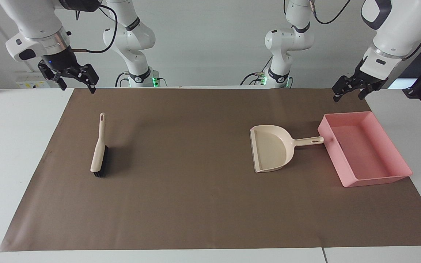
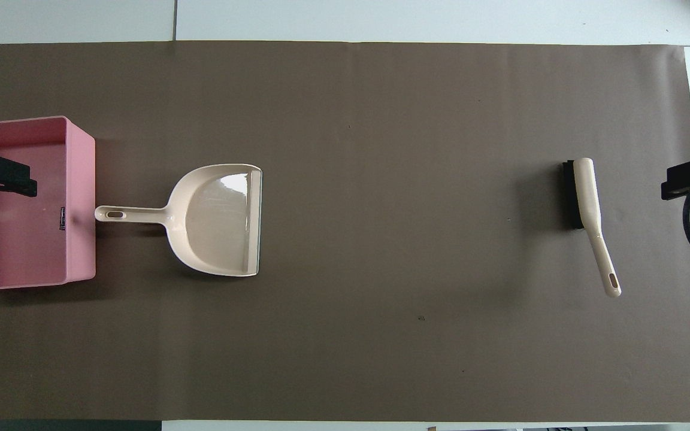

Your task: Clean e-waste and dump in bin

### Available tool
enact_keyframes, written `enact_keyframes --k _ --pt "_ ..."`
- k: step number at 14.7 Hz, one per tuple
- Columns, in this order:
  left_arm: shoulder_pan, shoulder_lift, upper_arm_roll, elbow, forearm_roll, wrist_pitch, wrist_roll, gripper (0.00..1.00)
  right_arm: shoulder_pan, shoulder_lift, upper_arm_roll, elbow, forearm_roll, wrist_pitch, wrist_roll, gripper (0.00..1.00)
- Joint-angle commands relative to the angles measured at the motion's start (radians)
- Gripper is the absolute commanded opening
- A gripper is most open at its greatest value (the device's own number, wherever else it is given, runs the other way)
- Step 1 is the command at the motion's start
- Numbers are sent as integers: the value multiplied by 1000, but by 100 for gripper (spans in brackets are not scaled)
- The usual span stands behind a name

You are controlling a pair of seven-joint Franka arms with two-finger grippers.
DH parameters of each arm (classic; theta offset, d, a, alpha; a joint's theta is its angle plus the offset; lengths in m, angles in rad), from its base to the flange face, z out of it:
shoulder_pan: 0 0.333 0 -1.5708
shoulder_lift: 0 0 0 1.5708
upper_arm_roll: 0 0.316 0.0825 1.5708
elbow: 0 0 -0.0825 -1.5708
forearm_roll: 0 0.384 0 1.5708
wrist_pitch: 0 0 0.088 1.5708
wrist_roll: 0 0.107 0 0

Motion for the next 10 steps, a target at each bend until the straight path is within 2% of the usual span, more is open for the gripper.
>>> enact_keyframes --k 1,10 --pt "-4 -28 5 -36 -24 33 37 98 -17 -19 7 -28 10 22 0 100" --pt "-5 -28 6 -37 -22 10 82 98 -11 -21 8 -30 10 25 24 100"
